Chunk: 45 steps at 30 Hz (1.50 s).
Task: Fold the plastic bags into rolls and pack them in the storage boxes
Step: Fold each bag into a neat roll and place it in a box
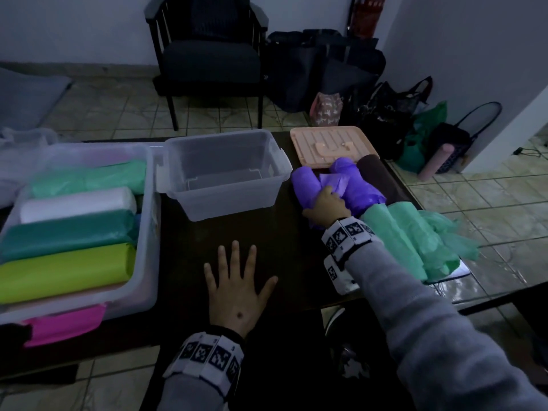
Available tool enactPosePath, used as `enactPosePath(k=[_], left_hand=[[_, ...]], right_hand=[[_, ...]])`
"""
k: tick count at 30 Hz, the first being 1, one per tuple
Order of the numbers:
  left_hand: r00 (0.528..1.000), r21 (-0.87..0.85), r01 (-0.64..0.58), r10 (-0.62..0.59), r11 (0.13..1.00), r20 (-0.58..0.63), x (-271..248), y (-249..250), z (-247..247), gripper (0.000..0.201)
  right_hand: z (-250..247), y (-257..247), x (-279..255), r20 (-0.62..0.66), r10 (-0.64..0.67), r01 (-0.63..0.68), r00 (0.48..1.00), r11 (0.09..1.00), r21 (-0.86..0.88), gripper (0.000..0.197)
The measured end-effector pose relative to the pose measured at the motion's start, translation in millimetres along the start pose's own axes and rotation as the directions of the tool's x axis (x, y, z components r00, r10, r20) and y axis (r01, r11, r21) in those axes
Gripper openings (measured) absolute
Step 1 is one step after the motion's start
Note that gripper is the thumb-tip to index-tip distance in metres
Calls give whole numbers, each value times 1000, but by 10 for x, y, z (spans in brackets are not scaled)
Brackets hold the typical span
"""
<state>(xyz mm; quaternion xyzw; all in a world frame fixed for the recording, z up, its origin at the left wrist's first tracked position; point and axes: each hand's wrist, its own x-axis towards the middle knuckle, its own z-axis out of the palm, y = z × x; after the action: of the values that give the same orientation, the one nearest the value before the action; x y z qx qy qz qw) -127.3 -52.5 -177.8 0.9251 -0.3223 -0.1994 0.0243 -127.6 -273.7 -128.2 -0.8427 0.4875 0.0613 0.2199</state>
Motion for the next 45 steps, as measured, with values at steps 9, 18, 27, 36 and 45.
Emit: enactPosePath(k=[9, 18, 27, 36, 45], left_hand=[[992, -78, -19, 29, 997, 121, 24, -30, -152, 74], [998, -275, 25, -11, 961, 54, 179, -82, -586, 52], [992, -346, 19, 25, 938, 122, 378, 47, -754, 45], [990, -432, 15, 47, 902, 131, 530, 175, -875, 38], [953, -206, -97, 150, 974, 263, 791, 669, -829, 40]], right_hand=[[275, 118, -678, -36, -171, 156, 985, 956, -249, 54], [65, 245, -869, 88, -278, 290, 956, 879, -378, 76], [55, 278, -841, 177, -426, 461, 887, 841, -285, 76], [-14, 291, -996, 312, -481, 557, 820, 796, -238, 57], [225, 325, -1207, 216, -531, 573, 819, 740, -353, 71]])
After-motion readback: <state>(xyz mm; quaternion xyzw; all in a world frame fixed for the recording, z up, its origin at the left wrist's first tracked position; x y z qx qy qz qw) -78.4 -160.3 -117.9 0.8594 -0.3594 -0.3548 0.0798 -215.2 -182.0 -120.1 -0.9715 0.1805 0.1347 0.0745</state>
